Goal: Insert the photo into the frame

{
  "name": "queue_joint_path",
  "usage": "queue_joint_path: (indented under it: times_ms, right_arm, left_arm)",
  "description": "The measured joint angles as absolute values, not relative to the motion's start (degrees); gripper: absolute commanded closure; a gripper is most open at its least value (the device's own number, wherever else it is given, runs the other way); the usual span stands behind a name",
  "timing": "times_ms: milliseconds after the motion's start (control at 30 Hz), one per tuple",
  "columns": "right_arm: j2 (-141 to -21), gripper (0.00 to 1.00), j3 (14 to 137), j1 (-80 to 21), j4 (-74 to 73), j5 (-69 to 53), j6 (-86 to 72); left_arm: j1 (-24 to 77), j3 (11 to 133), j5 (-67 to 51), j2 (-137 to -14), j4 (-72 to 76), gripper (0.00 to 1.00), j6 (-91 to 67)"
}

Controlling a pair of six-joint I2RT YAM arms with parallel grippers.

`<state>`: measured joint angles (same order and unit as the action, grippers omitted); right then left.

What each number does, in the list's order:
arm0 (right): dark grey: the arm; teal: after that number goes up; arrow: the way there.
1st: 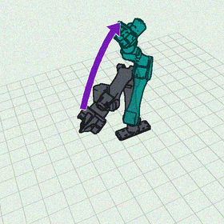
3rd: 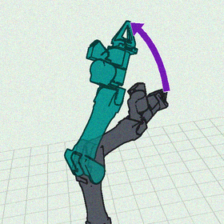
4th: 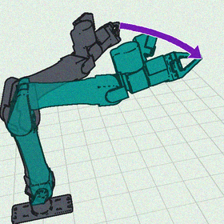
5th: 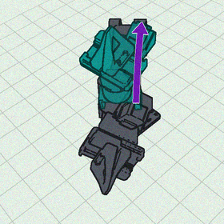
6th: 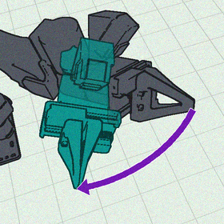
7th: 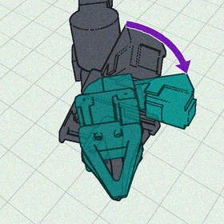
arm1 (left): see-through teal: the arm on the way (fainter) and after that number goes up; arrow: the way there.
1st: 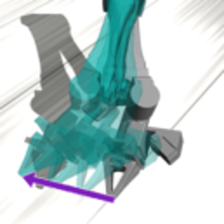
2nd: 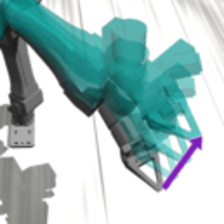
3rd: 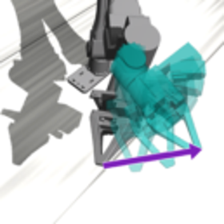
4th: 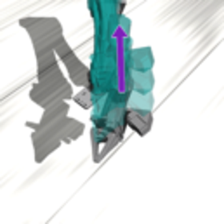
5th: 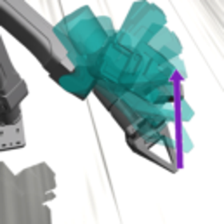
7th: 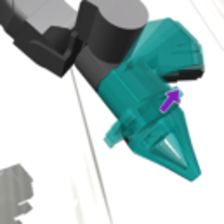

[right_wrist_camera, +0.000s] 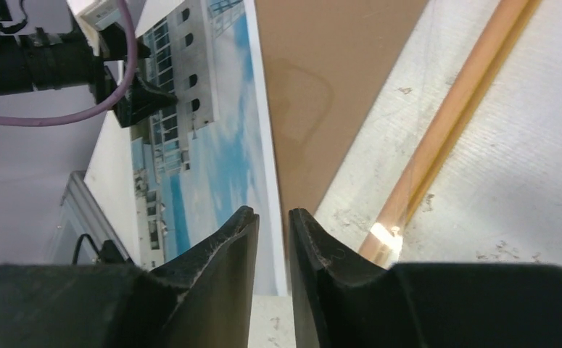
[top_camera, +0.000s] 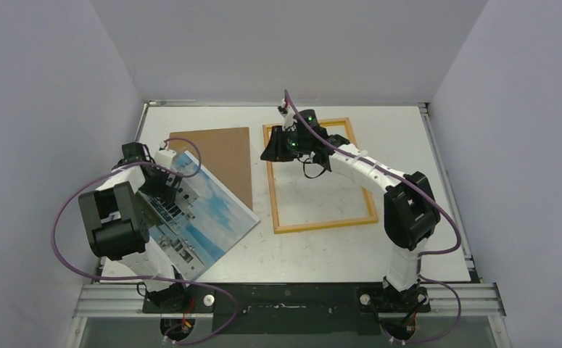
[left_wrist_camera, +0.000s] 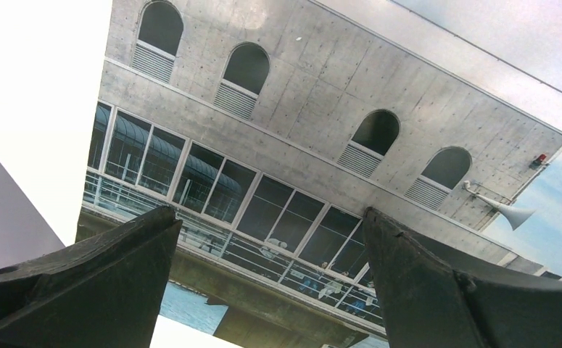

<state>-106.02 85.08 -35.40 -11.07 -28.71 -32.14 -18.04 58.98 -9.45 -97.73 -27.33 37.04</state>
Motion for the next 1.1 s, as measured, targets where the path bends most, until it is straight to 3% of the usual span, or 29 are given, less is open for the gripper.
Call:
queue_joint_path:
  times_ms: [100, 400, 700, 1100]
  right_arm:
    - [-106.7, 0.50, 85.2, -35.2, -12.6, -26.2, -30.5]
    - [-112.9, 0.36, 83.1, -34.8, -16.6, -19.7, -26.9]
    - [-113.9, 0.42, 74.6, -32.9, -15.1, -23.9, -26.5]
    - [-114.2, 0.55, 65.4, -29.6, 1.7, -40.9, -34.7]
  left_arm:
    - [-17.9, 58.8, -9.3, -97.9, -26.6, 0.01, 37.2]
    - [-17.0, 58.7, -9.0, -98.0, -25.3, 0.00, 37.4]
    - [-16.8, 58.7, -9.0, -98.1, -25.0, 0.00, 37.4]
    - [-16.8, 58.7, -9.0, -98.1, -25.0, 0.00, 37.8]
